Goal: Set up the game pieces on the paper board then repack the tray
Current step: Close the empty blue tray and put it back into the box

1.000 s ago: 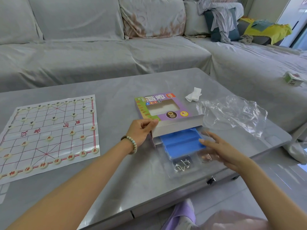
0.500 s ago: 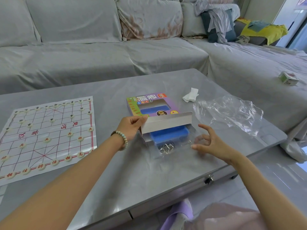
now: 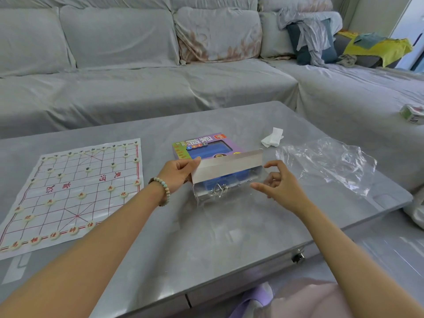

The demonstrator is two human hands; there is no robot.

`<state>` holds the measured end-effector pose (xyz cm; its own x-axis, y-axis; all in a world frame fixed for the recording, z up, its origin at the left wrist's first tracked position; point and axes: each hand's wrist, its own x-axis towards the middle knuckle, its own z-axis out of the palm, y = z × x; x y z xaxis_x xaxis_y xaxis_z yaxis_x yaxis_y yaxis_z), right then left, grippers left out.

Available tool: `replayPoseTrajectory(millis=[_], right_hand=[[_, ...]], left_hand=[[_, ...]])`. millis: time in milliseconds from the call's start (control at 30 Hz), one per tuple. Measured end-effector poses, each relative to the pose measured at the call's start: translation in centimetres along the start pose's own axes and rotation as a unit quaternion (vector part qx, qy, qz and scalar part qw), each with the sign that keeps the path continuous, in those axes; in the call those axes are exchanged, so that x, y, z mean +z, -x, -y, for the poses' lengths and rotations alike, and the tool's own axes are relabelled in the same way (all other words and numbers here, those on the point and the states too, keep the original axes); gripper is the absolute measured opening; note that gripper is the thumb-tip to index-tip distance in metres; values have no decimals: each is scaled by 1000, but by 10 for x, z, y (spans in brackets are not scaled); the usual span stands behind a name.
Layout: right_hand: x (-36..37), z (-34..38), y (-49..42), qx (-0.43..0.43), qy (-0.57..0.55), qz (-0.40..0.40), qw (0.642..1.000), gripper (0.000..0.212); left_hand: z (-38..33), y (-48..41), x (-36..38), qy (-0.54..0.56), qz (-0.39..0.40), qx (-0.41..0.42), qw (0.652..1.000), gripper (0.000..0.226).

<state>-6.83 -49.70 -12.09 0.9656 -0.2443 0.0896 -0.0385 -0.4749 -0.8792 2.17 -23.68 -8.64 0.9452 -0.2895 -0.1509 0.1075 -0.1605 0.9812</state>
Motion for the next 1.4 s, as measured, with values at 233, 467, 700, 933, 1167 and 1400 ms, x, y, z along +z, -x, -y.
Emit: replayPoseTrajectory(millis=[233,467,700,933,1167,1400], right_hand=[[0,-12,-5,33,0,-82,996,57],[17,12,3,85,-126,-80,985,64],[55,33,26,56,-361,72,928,90],[60,33,-1,135,-501,-113,848,68],[38,43,-21,141,-476,-243,834,27],[-7,66,-30,24,-417,-317,851,41]], left_hand=[[-4,5,15,-40,35,11,999,27],[-13,5,23,21,14,-36,999,22],[-37,-1,66,45,33,2,998,28],[-56,-15,91,-1,95,16,995,57],[-47,-24,62,-117,-35,69,990,41],[-49,-32,32,-145,-57,90,984,54]])
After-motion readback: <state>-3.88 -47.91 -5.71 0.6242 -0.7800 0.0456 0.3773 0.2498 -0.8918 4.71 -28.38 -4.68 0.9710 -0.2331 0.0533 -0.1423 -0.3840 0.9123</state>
